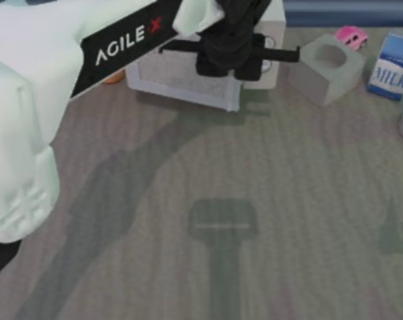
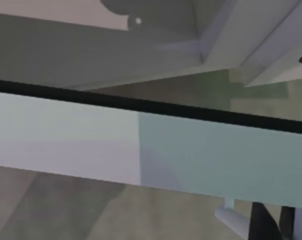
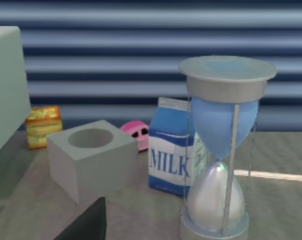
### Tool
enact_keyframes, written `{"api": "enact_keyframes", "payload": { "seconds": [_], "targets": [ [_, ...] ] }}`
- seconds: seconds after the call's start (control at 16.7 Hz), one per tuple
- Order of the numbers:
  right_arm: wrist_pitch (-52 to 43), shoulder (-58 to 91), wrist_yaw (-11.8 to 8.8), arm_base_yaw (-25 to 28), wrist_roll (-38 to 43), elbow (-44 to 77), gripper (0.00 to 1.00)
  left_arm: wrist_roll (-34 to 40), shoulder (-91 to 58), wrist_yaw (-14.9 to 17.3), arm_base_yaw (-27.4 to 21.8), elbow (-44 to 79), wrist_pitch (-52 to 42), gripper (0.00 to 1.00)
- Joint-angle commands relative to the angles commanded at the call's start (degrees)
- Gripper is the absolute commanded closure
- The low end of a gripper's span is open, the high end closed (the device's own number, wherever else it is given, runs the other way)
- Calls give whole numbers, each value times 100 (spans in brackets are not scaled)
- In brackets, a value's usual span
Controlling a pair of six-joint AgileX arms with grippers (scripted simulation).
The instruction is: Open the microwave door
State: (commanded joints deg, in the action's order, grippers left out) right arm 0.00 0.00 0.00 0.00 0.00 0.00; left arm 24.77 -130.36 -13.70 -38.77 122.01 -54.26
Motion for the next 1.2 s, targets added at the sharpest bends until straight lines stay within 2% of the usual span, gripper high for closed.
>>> {"api": "enact_keyframes", "payload": {
  "seconds": [0.42,0.84,1.2],
  "targets": [
    [0,0,0,0,0,0,0,9,-4,37,-40,-19,19,100],
    [0,0,0,0,0,0,0,-535,585,270,64,-963,499,100],
    [0,0,0,0,0,0,0,-583,630,296,71,-1044,538,100]
  ]
}}
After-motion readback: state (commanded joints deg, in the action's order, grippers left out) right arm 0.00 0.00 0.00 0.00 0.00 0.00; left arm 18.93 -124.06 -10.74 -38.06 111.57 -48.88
